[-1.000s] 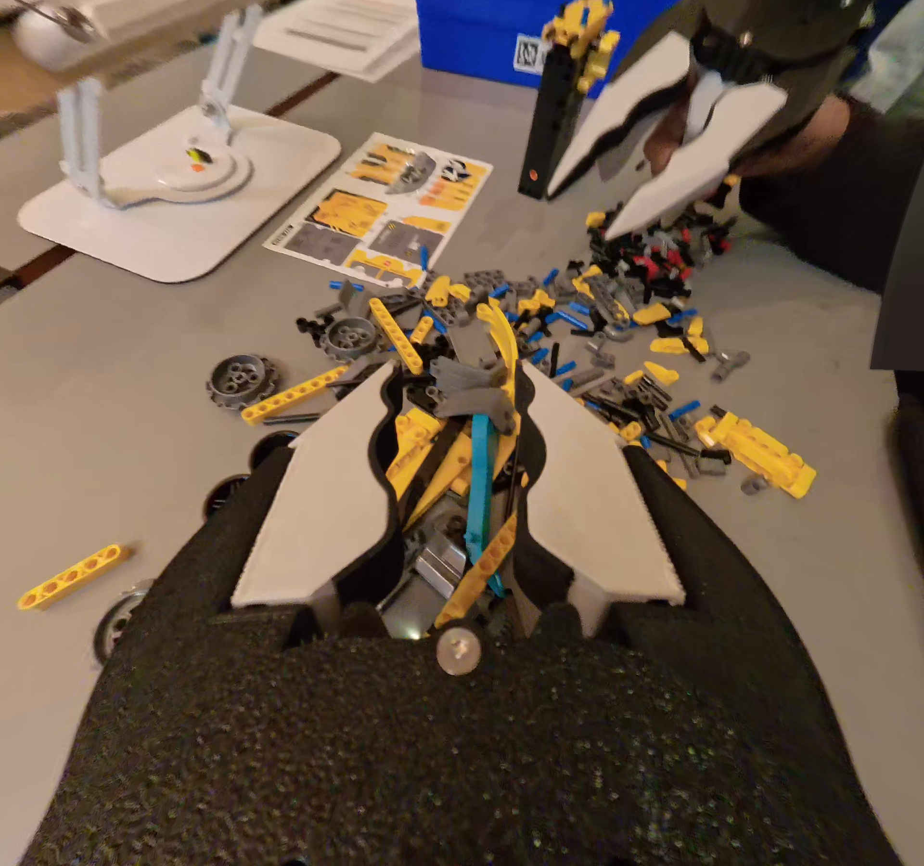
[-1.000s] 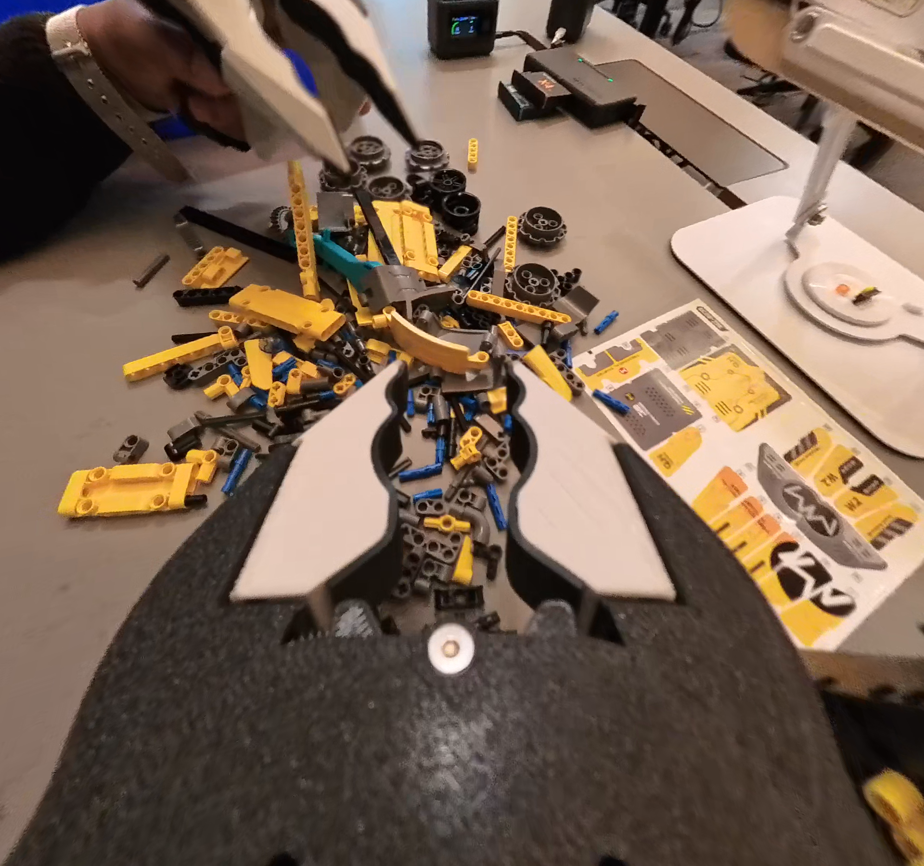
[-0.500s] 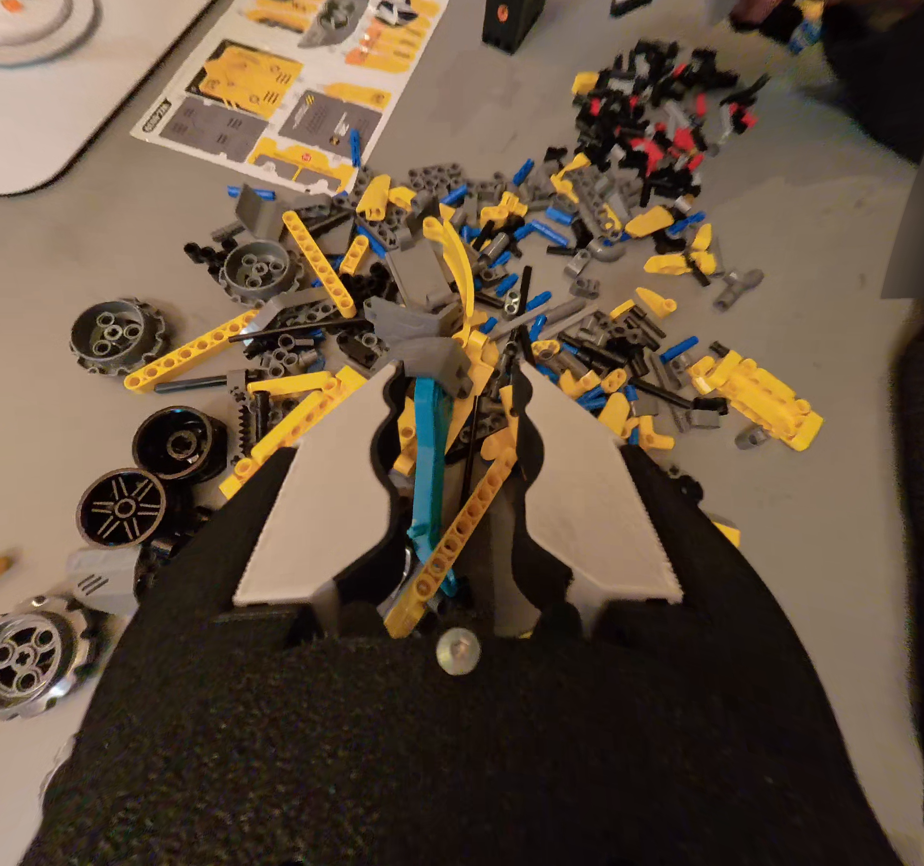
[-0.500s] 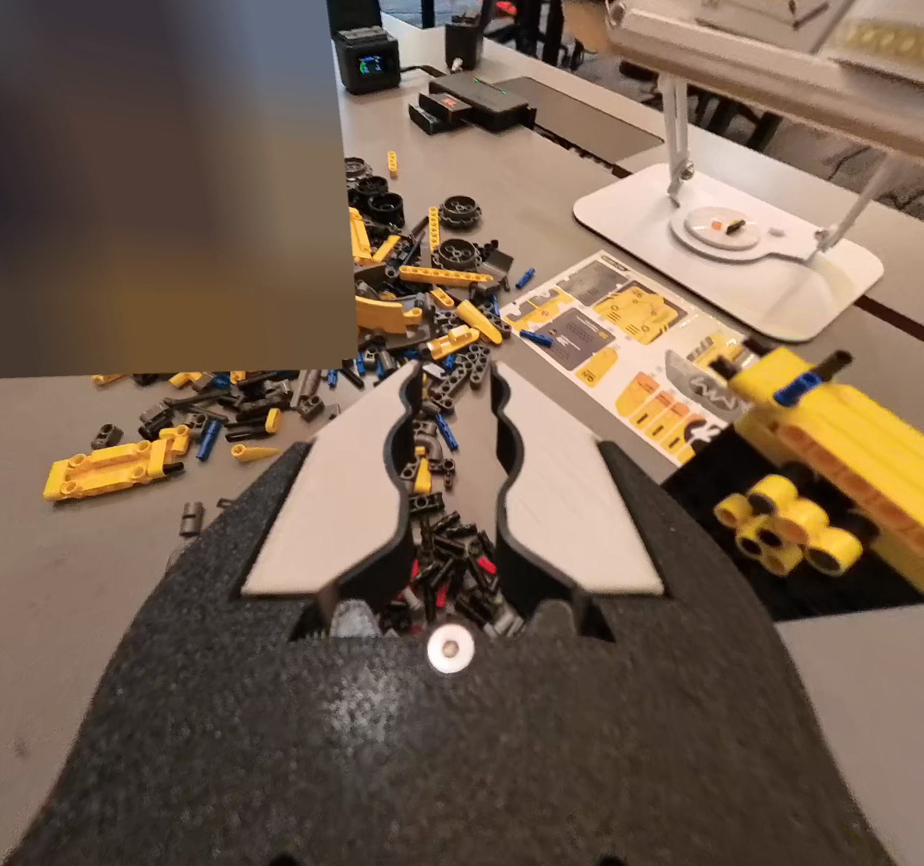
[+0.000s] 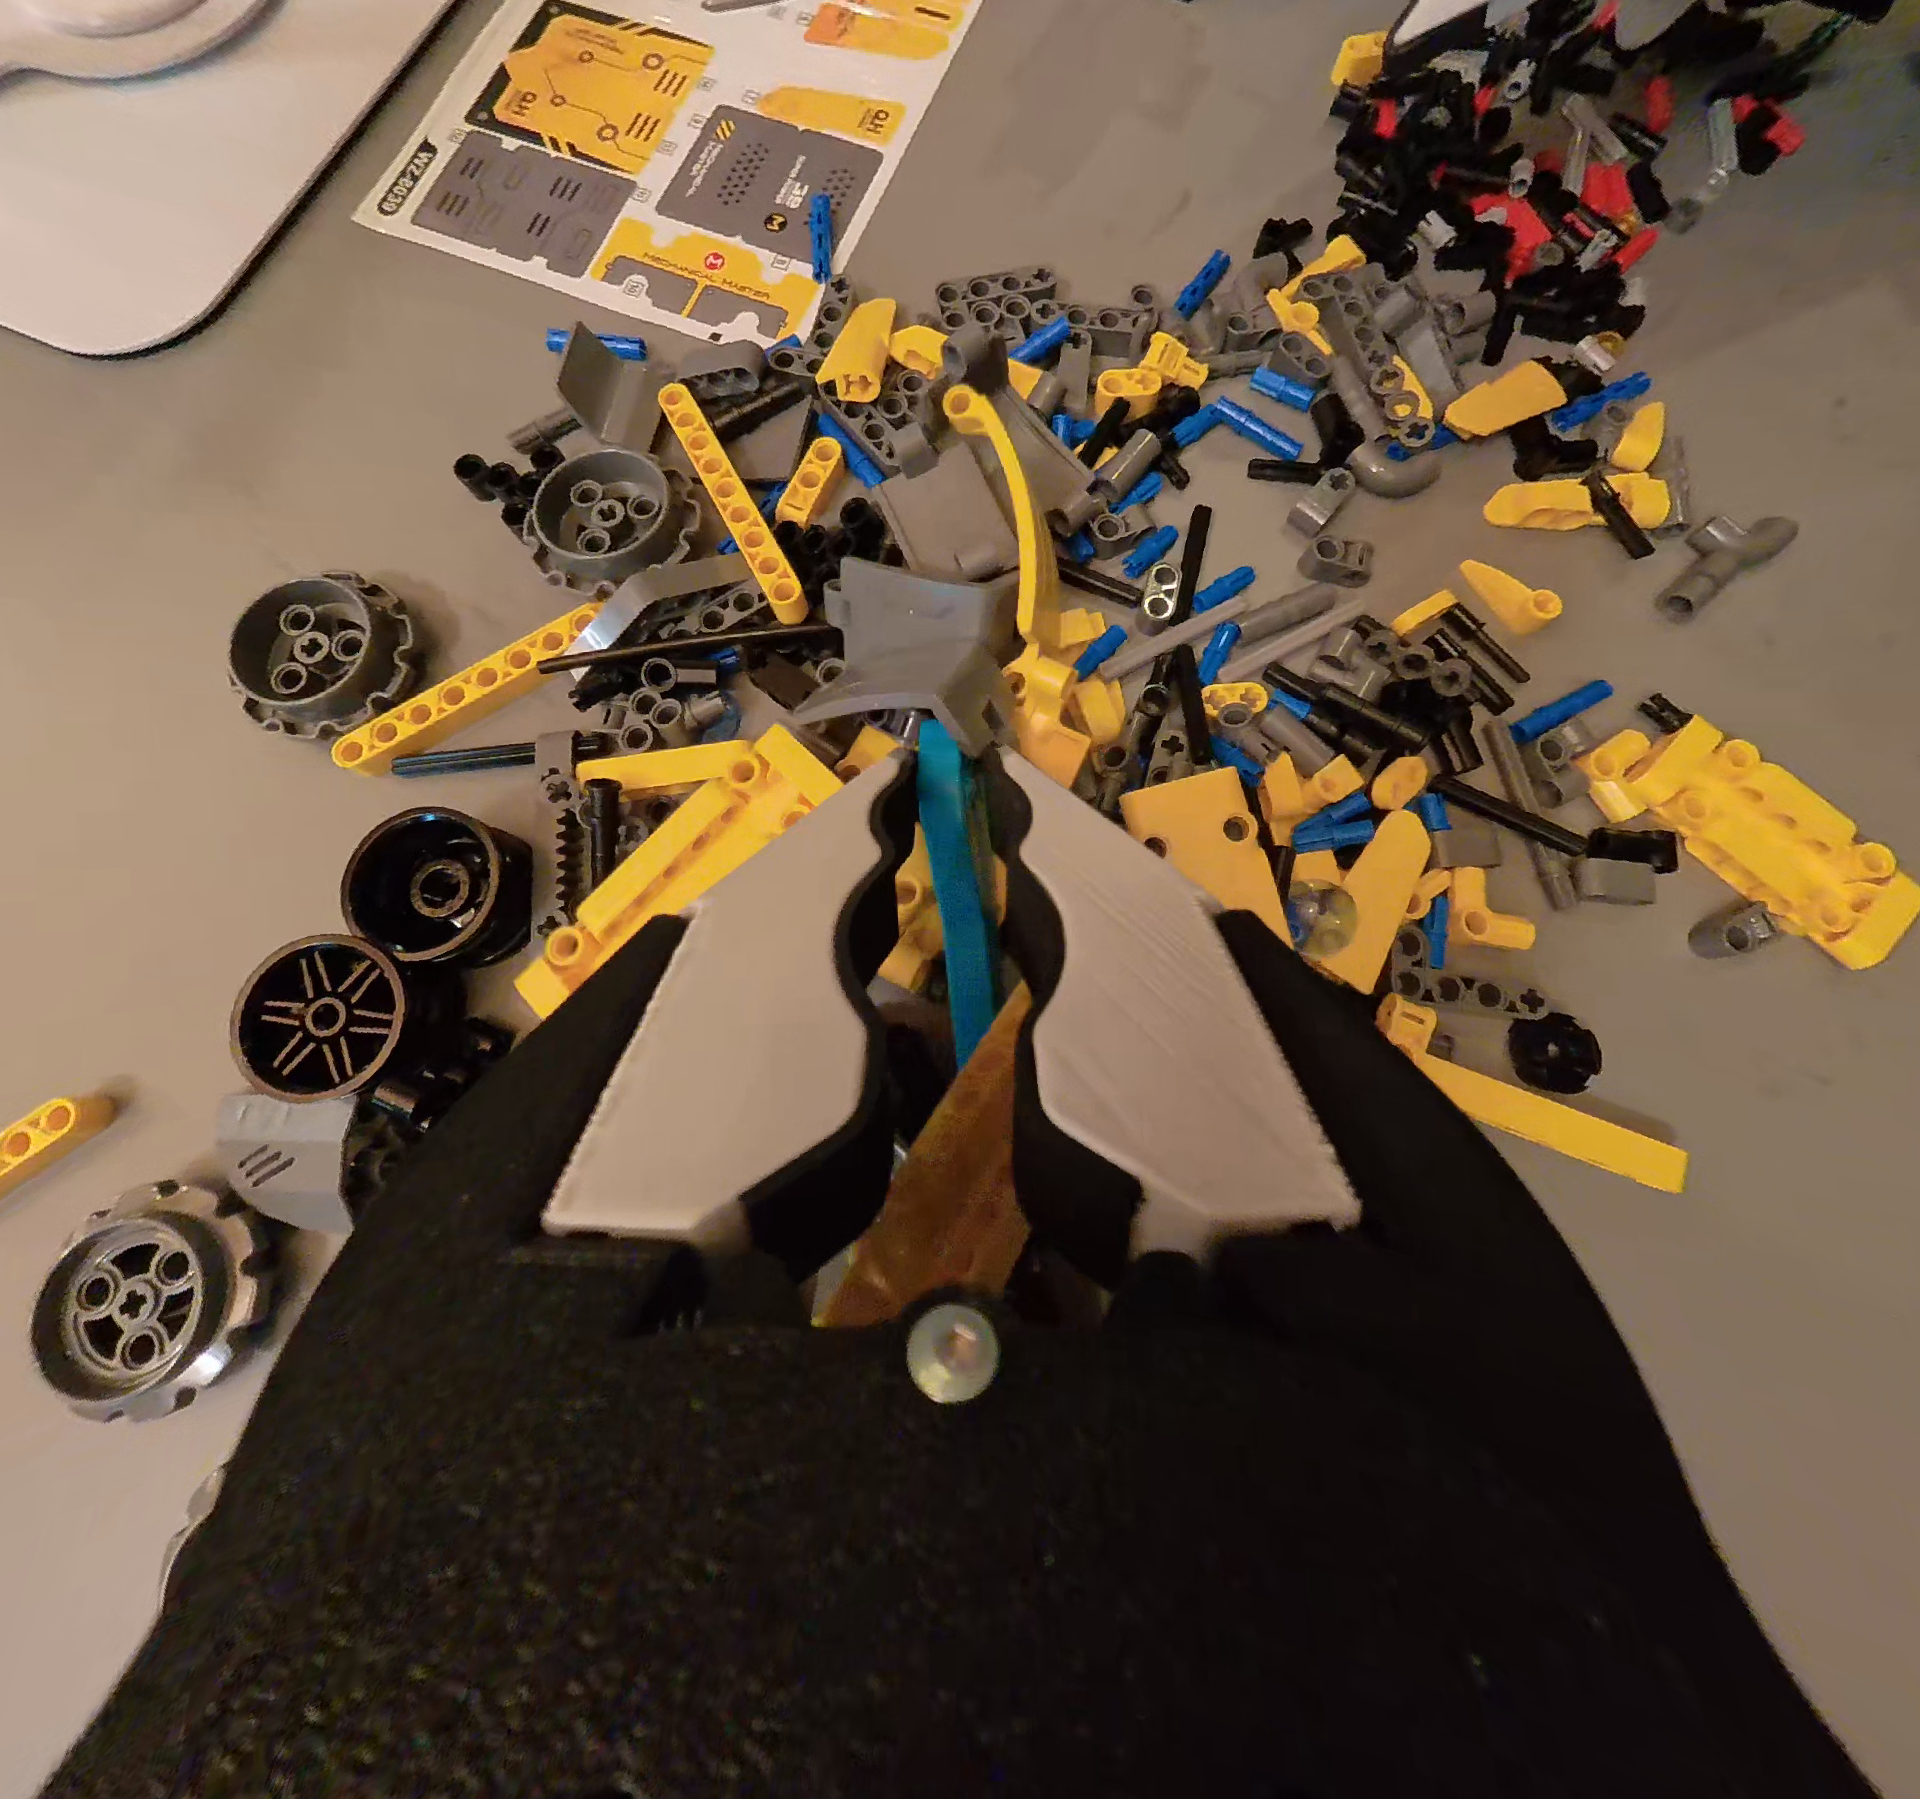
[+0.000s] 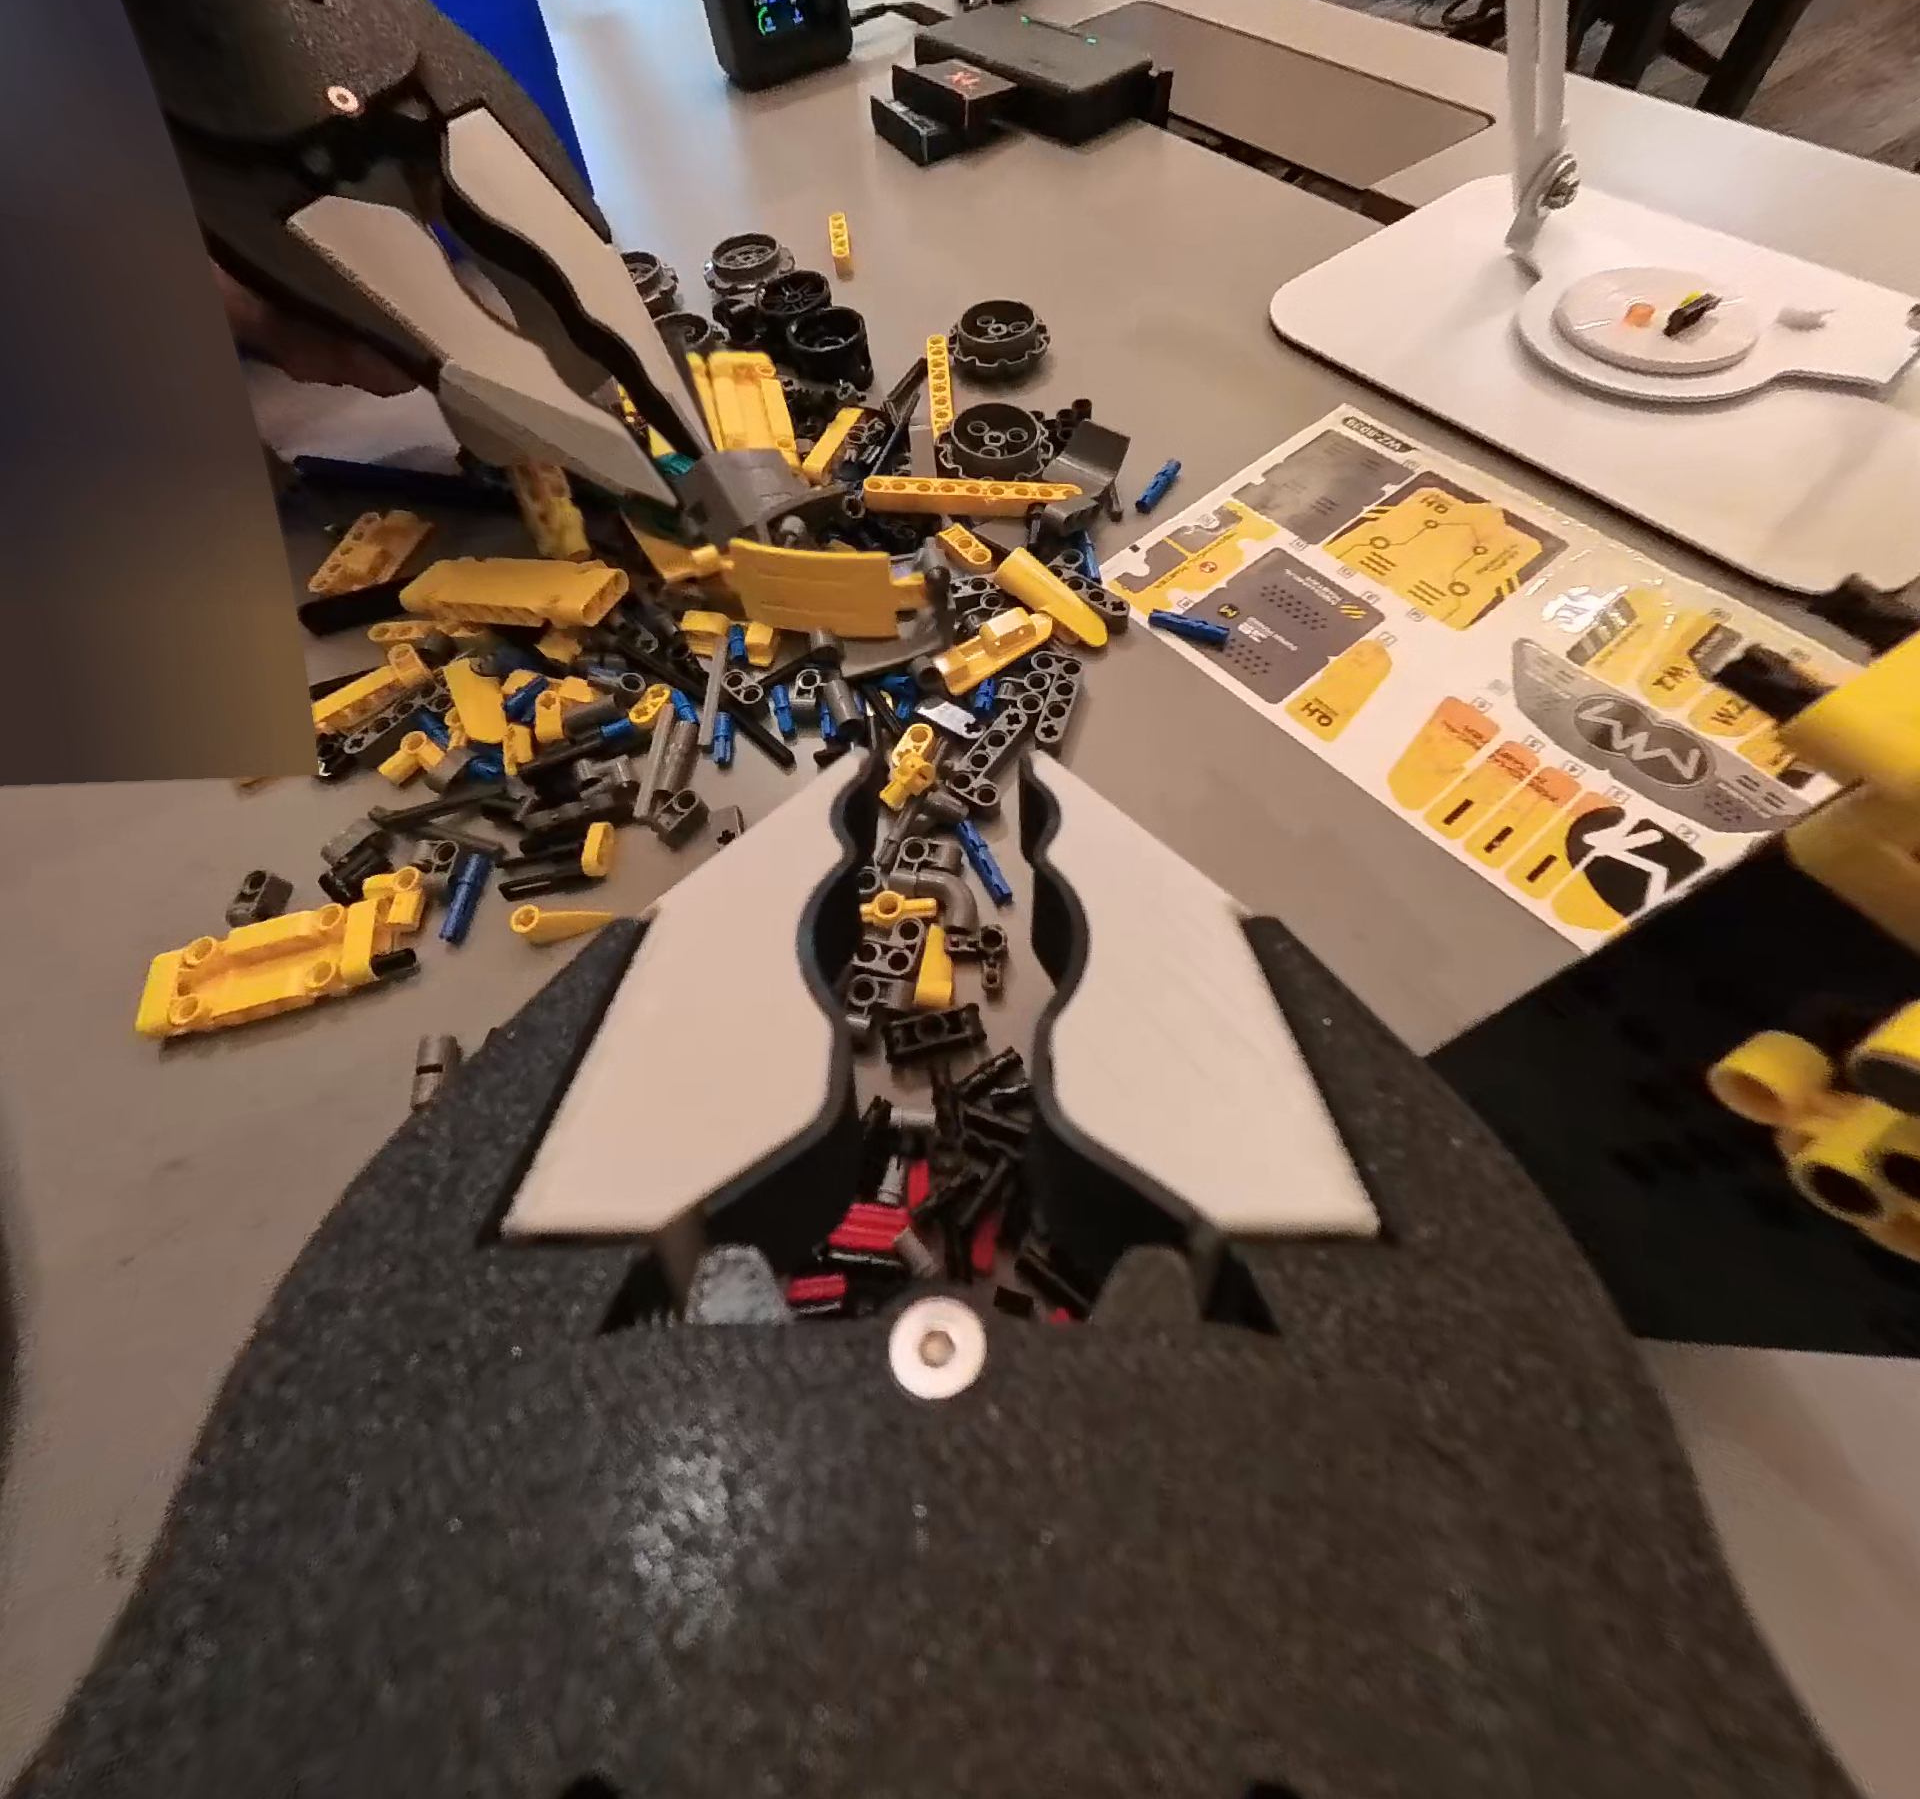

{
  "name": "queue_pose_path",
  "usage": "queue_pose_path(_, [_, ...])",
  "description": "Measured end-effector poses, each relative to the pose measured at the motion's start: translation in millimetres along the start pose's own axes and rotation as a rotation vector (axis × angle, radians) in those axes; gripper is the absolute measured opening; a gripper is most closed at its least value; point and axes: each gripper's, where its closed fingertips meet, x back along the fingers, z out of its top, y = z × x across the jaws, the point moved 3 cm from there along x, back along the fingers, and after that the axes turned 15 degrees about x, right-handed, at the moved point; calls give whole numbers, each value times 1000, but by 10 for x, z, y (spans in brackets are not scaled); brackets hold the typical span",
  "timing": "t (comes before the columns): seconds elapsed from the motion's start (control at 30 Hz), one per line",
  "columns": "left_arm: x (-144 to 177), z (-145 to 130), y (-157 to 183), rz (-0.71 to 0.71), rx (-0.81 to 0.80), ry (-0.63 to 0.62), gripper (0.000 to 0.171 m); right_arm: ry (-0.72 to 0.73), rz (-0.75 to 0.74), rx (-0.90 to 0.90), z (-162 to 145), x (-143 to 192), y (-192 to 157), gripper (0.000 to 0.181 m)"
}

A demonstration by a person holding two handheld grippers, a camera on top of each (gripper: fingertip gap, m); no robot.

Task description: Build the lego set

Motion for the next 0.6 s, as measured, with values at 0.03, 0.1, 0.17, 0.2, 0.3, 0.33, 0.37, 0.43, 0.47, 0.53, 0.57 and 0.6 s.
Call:
queue_pose_path(0.03, [2,3,-2,-1,0,5,12,3,0,-3,3,3,2,26])
queue_pose_path(0.1, [9,12,-10,-5,7,15,11,33,14,-26,49,7,-25,26])
queue_pose_path(0.17, [22,32,-27,3,11,30,8,109,86,-60,160,-9,-164,23])
queue_pose_path(0.2, [31,44,-38,11,13,39,8,137,134,-70,208,-24,-263,23])
queue_pose_path(0.3, [62,75,-53,18,18,63,8,154,246,-41,272,-93,-558,22])
queue_pose_path(0.33, [72,81,-52,17,18,70,8,147,269,-13,275,-116,-643,22])
queue_pose_path(0.37, [80,85,-56,18,19,75,8,138,284,20,273,-136,-715,23])
queue_pose_path(0.43, [93,95,-63,22,21,84,8,125,301,82,270,-158,-826,23])
queue_pose_path(0.47, [98,101,-62,22,21,89,8,122,307,106,270,-163,-867,22])
queue_pose_path(0.53, [102,111,-51,10,25,98,8,118,312,140,272,-165,-916,23])
queue_pose_path(0.57, [104,116,-38,0,28,104,8,118,310,151,275,-164,-922,23])
queue_pose_path(0.6, [101,121,-19,-13,34,108,10,119,306,156,278,-161,-921,23])
